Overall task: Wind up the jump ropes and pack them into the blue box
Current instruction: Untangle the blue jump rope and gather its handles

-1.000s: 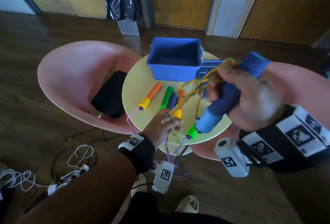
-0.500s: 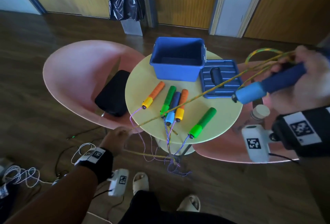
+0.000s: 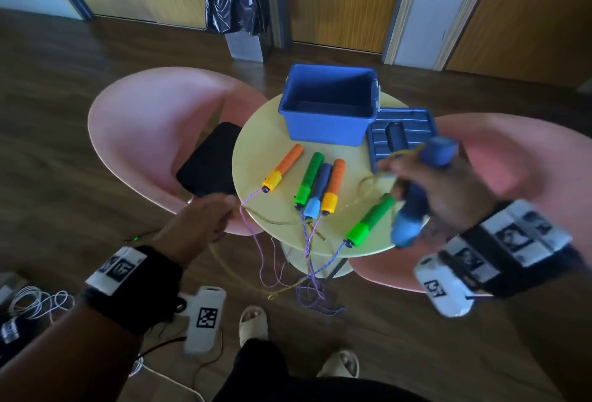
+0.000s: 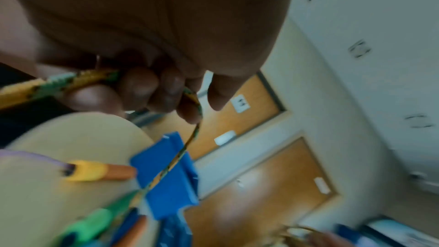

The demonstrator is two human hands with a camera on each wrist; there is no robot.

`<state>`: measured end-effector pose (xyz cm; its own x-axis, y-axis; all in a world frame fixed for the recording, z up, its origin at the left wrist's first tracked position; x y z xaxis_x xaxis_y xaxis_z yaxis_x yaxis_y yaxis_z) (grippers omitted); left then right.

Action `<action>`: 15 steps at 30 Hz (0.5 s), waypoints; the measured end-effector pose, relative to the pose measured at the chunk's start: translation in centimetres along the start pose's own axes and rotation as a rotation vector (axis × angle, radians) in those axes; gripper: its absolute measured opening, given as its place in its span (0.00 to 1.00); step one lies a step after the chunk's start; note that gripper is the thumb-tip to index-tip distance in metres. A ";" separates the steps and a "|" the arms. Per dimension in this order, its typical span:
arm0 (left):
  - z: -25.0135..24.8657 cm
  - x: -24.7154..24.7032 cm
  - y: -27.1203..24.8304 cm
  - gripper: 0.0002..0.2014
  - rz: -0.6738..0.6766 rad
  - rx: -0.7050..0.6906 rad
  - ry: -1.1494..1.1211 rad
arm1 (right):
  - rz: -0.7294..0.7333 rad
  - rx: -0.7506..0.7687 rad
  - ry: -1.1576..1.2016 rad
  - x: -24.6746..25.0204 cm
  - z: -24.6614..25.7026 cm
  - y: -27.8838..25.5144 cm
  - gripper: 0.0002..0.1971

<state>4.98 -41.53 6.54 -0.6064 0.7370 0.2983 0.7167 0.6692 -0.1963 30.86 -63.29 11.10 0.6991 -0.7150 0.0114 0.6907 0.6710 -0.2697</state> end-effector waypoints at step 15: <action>-10.0 -1.5 2.0 0.12 0.057 -0.455 0.009 | 0.574 -0.258 -0.307 -9.3 -5.1 -1.5 0.12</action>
<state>10.78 -42.22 15.06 -0.5599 0.7695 0.3073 0.8285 0.5163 0.2166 22.31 -58.67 6.46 0.9871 -0.1483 0.0606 0.1576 0.8308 -0.5339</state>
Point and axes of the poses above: each hand's wrist, its own y-axis towards the middle knuckle, its own x-axis out of the back of the hand, z = x × y, the point moved 2 cm from there along y, towards the middle knuckle, and after that the axes turned 7 degrees about -x, right-handed, at the moved point
